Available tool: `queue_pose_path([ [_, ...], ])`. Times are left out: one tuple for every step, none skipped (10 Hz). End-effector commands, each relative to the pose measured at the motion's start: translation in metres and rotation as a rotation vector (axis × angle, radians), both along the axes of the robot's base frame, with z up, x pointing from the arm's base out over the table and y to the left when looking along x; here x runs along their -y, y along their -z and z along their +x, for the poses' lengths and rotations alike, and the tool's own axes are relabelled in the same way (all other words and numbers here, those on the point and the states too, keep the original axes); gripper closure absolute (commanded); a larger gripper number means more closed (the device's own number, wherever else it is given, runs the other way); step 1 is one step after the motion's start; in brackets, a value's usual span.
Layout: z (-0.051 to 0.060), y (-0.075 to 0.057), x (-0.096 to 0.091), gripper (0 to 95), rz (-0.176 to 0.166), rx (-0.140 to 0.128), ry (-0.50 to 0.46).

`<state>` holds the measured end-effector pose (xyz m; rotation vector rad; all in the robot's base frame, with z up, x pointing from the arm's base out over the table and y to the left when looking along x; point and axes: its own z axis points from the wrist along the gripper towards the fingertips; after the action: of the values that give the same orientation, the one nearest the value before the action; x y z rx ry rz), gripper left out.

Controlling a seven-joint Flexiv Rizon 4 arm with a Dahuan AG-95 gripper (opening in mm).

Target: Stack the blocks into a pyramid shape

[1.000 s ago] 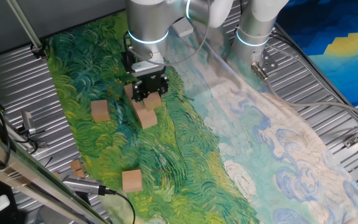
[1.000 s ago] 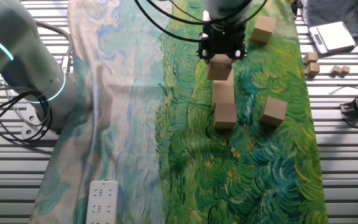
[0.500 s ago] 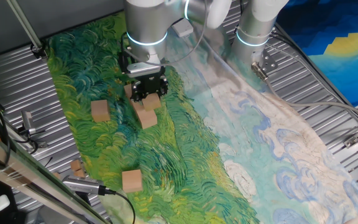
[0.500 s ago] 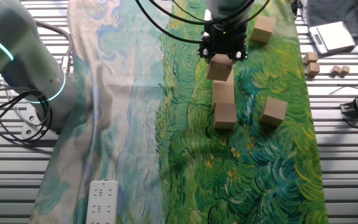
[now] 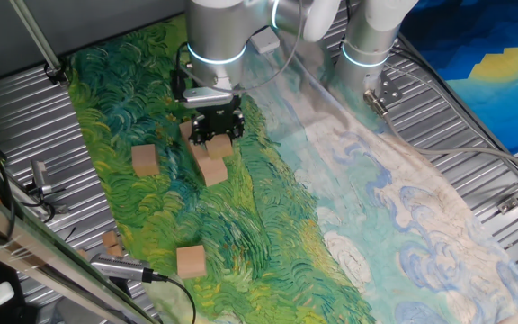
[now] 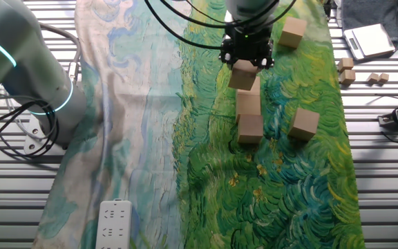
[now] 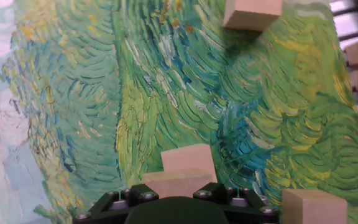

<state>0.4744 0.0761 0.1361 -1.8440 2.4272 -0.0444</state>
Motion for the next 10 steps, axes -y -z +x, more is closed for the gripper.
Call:
queue_pose_path([
  [0.000, 0.000, 0.001, 95.0, -0.016, 0.005, 0.002],
  [0.000, 0.000, 0.001, 95.0, -0.016, 0.006, -0.018],
  [0.000, 0.000, 0.001, 95.0, -0.016, 0.006, -0.018],
  [-0.002, -0.003, 0.009, 95.0, -0.016, 0.015, -0.077],
  [-0.004, -0.006, 0.019, 95.0, 0.001, 0.023, -0.115],
  [-0.007, -0.011, 0.035, 95.0, -0.003, 0.023, -0.149],
  [-0.009, -0.013, 0.044, 95.0, -0.006, 0.024, -0.170],
  [-0.009, -0.010, 0.050, 95.0, -0.006, 0.028, -0.187],
  [-0.009, -0.006, 0.054, 95.0, -0.002, 0.030, -0.196],
  [-0.007, 0.001, 0.057, 95.0, -0.003, 0.036, -0.205],
])
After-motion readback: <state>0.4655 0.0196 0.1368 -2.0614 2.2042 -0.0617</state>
